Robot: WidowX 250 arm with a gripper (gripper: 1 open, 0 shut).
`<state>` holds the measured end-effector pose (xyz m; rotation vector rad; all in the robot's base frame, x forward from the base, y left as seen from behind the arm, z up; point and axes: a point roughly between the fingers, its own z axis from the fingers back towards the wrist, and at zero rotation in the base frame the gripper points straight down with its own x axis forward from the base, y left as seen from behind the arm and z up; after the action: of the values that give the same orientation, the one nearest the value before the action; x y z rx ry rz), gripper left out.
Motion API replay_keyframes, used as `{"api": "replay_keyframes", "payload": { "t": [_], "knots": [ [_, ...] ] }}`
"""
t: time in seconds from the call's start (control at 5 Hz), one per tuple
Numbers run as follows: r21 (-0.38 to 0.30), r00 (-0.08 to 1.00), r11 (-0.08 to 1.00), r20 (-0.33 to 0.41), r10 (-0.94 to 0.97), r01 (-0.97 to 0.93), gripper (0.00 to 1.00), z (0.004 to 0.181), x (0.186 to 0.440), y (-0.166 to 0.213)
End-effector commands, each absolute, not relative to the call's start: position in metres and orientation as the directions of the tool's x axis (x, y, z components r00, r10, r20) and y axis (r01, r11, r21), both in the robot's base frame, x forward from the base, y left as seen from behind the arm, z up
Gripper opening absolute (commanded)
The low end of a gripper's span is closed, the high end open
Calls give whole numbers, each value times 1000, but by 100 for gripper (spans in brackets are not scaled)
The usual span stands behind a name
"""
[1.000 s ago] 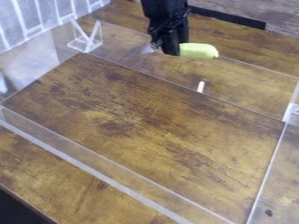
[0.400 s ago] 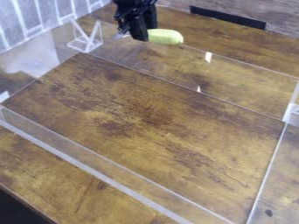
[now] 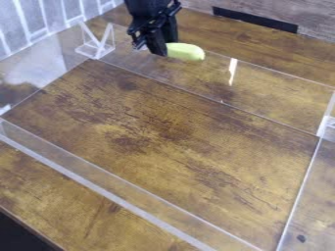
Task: Move the green spoon to the left
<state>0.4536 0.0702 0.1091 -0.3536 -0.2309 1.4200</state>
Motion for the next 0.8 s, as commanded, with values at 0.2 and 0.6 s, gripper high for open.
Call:
{"api": "replay_keyframes", "payload": {
  "t": [0.2, 0.6],
  "knots": [
    [-466, 144, 122, -10, 990, -876, 0, 124, 457, 114],
    [-470, 122, 101, -13, 992, -877, 0, 90, 459, 165]
  ]
}}
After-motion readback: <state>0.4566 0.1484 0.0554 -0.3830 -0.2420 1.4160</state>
